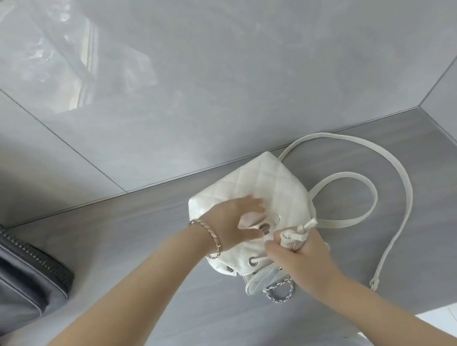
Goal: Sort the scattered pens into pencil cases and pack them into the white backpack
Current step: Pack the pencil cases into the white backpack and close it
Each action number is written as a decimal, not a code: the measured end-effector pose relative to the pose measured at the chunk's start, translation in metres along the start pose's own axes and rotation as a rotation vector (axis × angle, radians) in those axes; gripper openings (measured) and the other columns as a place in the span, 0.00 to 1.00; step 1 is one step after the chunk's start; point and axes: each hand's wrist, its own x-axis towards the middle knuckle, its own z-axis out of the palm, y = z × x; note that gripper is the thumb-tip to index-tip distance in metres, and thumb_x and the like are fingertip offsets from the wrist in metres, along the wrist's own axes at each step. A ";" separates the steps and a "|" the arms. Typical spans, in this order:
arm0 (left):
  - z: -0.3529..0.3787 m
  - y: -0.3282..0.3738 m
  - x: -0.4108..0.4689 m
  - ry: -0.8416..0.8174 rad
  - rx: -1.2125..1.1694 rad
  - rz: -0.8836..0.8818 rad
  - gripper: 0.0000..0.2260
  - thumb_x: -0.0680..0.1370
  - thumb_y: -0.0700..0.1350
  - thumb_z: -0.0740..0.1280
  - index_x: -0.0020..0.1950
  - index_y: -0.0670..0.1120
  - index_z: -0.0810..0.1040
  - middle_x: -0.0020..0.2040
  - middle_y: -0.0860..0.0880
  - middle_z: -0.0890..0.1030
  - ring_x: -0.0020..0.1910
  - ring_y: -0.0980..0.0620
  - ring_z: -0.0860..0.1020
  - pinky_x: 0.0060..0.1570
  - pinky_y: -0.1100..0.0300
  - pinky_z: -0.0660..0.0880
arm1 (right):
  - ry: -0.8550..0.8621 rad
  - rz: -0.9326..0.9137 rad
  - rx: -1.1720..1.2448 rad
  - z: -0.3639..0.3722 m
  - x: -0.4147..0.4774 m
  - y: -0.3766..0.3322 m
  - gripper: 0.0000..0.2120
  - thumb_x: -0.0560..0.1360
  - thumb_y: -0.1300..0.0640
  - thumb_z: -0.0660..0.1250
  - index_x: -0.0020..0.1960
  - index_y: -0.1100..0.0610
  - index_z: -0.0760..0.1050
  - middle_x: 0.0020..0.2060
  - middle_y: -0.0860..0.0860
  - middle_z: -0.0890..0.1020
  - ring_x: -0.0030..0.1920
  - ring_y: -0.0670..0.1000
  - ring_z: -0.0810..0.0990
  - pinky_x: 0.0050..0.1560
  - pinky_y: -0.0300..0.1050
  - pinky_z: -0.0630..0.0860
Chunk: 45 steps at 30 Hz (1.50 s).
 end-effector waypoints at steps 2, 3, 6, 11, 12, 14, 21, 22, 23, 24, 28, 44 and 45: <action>-0.014 0.001 -0.013 0.143 -0.055 0.048 0.11 0.74 0.53 0.67 0.56 0.54 0.77 0.57 0.54 0.80 0.57 0.59 0.77 0.60 0.67 0.69 | -0.008 -0.013 -0.056 0.002 -0.002 0.009 0.28 0.70 0.68 0.64 0.20 0.52 0.52 0.16 0.43 0.56 0.20 0.43 0.56 0.23 0.32 0.56; -0.019 0.006 -0.023 0.200 -0.104 0.111 0.09 0.72 0.56 0.68 0.50 0.57 0.77 0.50 0.55 0.81 0.49 0.61 0.78 0.53 0.68 0.73 | -0.027 -0.008 -0.091 0.003 -0.002 0.012 0.27 0.69 0.65 0.65 0.20 0.53 0.53 0.16 0.43 0.56 0.20 0.43 0.57 0.24 0.33 0.56; -0.023 0.026 -0.048 0.129 -0.039 0.254 0.17 0.61 0.68 0.66 0.46 0.62 0.75 0.40 0.60 0.77 0.40 0.62 0.76 0.40 0.73 0.70 | -0.099 0.035 -0.123 0.004 0.001 0.015 0.23 0.68 0.62 0.66 0.19 0.53 0.59 0.18 0.41 0.62 0.23 0.43 0.61 0.28 0.40 0.62; -0.003 0.029 -0.046 0.159 0.189 0.280 0.24 0.65 0.66 0.55 0.50 0.54 0.79 0.38 0.57 0.74 0.35 0.61 0.70 0.39 0.63 0.72 | -0.174 0.014 -0.240 0.009 0.009 0.008 0.13 0.67 0.60 0.63 0.26 0.48 0.69 0.24 0.42 0.69 0.29 0.43 0.65 0.33 0.36 0.65; -0.001 0.029 -0.044 0.171 0.149 0.282 0.23 0.66 0.65 0.56 0.48 0.52 0.80 0.35 0.57 0.72 0.33 0.62 0.70 0.38 0.63 0.72 | -0.170 -0.009 -0.257 0.009 0.010 0.008 0.10 0.64 0.57 0.60 0.25 0.49 0.68 0.22 0.44 0.66 0.29 0.44 0.61 0.32 0.38 0.61; 0.001 0.029 -0.042 0.187 0.079 0.285 0.19 0.67 0.62 0.60 0.45 0.50 0.80 0.33 0.59 0.70 0.33 0.63 0.70 0.36 0.65 0.70 | -0.185 -0.029 -0.268 0.007 0.011 0.011 0.08 0.63 0.55 0.59 0.26 0.52 0.65 0.25 0.48 0.64 0.30 0.44 0.59 0.32 0.41 0.59; -0.005 0.032 -0.040 0.294 -0.254 0.238 0.12 0.68 0.41 0.74 0.36 0.58 0.77 0.33 0.55 0.72 0.34 0.60 0.72 0.35 0.74 0.68 | -0.094 -0.240 0.053 -0.014 0.009 0.014 0.10 0.64 0.49 0.71 0.41 0.54 0.78 0.36 0.43 0.80 0.41 0.42 0.77 0.46 0.31 0.71; -0.006 0.032 -0.040 0.297 -0.278 0.242 0.12 0.67 0.41 0.75 0.34 0.57 0.78 0.32 0.55 0.72 0.33 0.60 0.71 0.35 0.74 0.68 | -0.052 -0.266 0.014 -0.014 0.010 0.013 0.10 0.63 0.47 0.71 0.39 0.53 0.78 0.35 0.43 0.80 0.39 0.41 0.77 0.44 0.30 0.70; -0.007 0.032 -0.040 0.289 -0.287 0.248 0.10 0.66 0.40 0.76 0.32 0.55 0.80 0.32 0.55 0.71 0.32 0.60 0.71 0.33 0.74 0.68 | -0.016 -0.281 -0.009 -0.015 0.012 0.013 0.10 0.62 0.45 0.72 0.36 0.51 0.79 0.35 0.43 0.79 0.39 0.41 0.77 0.43 0.29 0.70; -0.008 0.033 -0.040 0.281 -0.275 0.260 0.08 0.65 0.41 0.76 0.34 0.53 0.81 0.31 0.55 0.71 0.31 0.60 0.71 0.32 0.74 0.68 | -0.003 -0.287 -0.029 -0.015 0.013 0.014 0.09 0.61 0.44 0.73 0.35 0.47 0.79 0.36 0.43 0.79 0.40 0.40 0.77 0.44 0.28 0.69; -0.007 0.030 -0.038 0.285 -0.189 0.323 0.13 0.63 0.46 0.73 0.45 0.55 0.77 0.29 0.56 0.69 0.31 0.60 0.72 0.29 0.73 0.67 | -0.072 -0.220 -0.183 -0.018 0.020 0.021 0.09 0.62 0.57 0.78 0.36 0.45 0.80 0.40 0.41 0.78 0.48 0.31 0.72 0.48 0.23 0.66; -0.028 0.028 -0.020 0.161 -0.433 -0.042 0.07 0.69 0.42 0.73 0.32 0.49 0.79 0.24 0.55 0.76 0.21 0.58 0.76 0.31 0.66 0.73 | -0.166 -0.064 -0.473 -0.029 0.033 0.024 0.07 0.68 0.56 0.74 0.38 0.51 0.76 0.38 0.46 0.75 0.33 0.42 0.72 0.36 0.27 0.68; -0.027 0.027 -0.020 0.165 -0.424 -0.044 0.07 0.69 0.42 0.74 0.32 0.49 0.79 0.24 0.54 0.77 0.21 0.58 0.75 0.29 0.70 0.72 | -0.131 -0.074 -0.446 -0.029 0.033 0.024 0.06 0.68 0.57 0.74 0.37 0.51 0.76 0.36 0.45 0.75 0.33 0.41 0.73 0.36 0.27 0.68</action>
